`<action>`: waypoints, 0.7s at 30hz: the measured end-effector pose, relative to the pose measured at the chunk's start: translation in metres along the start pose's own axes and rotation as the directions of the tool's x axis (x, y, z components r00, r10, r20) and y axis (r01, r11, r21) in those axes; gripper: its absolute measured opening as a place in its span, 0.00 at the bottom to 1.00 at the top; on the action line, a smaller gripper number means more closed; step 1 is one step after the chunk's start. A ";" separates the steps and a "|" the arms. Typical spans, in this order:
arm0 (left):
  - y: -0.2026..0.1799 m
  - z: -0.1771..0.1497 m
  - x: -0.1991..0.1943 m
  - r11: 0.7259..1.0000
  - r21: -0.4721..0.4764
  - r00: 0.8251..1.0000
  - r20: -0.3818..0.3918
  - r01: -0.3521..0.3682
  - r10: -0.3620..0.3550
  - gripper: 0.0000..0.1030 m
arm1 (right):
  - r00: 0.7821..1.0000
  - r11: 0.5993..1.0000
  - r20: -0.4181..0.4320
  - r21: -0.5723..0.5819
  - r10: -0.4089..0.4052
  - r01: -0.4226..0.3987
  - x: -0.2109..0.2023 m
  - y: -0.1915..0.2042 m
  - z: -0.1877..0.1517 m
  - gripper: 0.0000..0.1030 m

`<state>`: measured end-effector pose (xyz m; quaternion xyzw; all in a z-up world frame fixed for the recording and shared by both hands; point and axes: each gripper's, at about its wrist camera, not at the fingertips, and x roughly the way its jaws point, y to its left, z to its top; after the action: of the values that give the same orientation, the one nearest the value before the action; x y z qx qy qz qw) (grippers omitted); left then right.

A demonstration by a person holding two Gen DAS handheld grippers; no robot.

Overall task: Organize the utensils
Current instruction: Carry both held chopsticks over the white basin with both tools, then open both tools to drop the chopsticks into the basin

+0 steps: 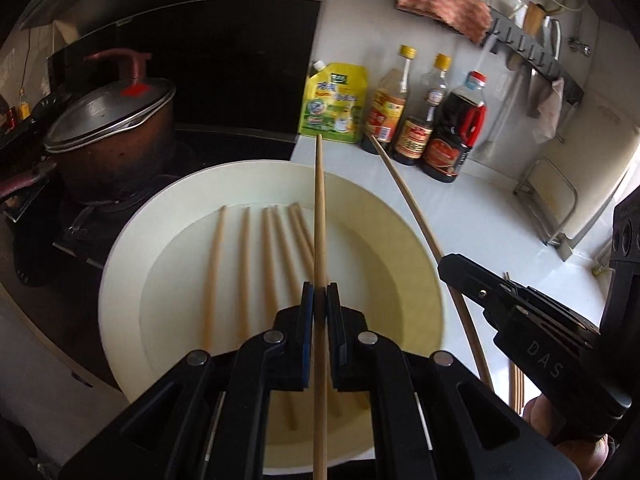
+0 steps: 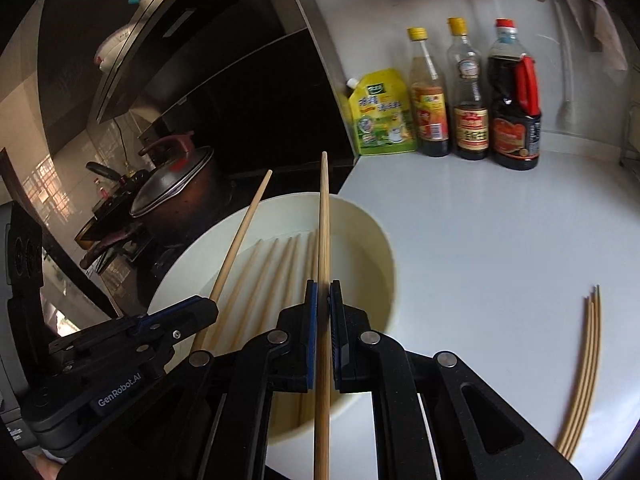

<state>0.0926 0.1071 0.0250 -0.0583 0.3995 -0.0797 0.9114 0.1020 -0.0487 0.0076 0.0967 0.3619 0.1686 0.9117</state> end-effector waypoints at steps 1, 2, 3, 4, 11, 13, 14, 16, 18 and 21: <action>0.009 0.001 0.003 1.000 -0.015 1.000 -0.005 -0.009 0.009 0.07 | 1.000 1.000 -0.015 -0.008 0.005 -0.005 0.009 0.007 0.002 0.06; 0.017 0.002 0.006 0.999 -0.029 1.000 -0.011 -0.016 0.015 0.07 | 0.999 1.000 -0.031 -0.012 0.010 -0.011 0.017 0.013 0.003 0.06; 0.024 0.001 0.008 0.999 -0.038 1.000 -0.016 -0.021 0.020 0.07 | 0.999 1.000 -0.046 -0.014 0.010 -0.011 0.026 0.017 0.004 0.06; 0.029 0.001 0.012 0.999 -0.046 1.000 -0.022 -0.023 0.022 0.07 | 0.998 1.000 -0.064 -0.018 0.006 -0.007 0.034 0.021 0.004 0.06; 0.048 -0.003 0.032 0.997 -0.068 0.997 -0.063 -0.041 0.037 0.07 | 0.989 0.999 -0.150 -0.035 -0.013 0.008 0.067 0.030 -0.006 0.06; 0.047 -0.005 0.034 0.997 -0.059 0.997 -0.062 -0.053 0.049 0.07 | 0.987 0.999 -0.157 -0.038 -0.025 0.020 0.069 0.029 -0.008 0.06; 0.048 -0.006 0.035 0.997 -0.056 0.997 -0.062 -0.057 0.053 0.07 | 0.987 0.999 -0.159 -0.042 -0.030 0.023 0.070 0.028 -0.009 0.06; 0.049 -0.007 0.036 0.997 -0.063 0.997 -0.064 -0.054 0.050 0.08 | 0.988 0.998 -0.150 -0.055 -0.032 0.024 0.067 0.029 -0.010 0.06; 0.051 -0.008 0.035 0.996 -0.072 0.997 -0.059 -0.055 0.051 0.16 | 0.990 0.997 -0.131 -0.064 -0.044 0.036 0.064 0.029 -0.010 0.06; 0.049 -0.009 0.030 0.995 -0.068 0.997 -0.040 -0.068 0.065 0.32 | 0.992 0.997 -0.111 -0.065 -0.055 0.048 0.057 0.028 -0.010 0.07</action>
<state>0.1108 0.1494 -0.0109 -0.0749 0.4210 -0.0366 0.9032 0.1279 -0.0009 -0.0270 0.0490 0.4095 0.1613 0.8966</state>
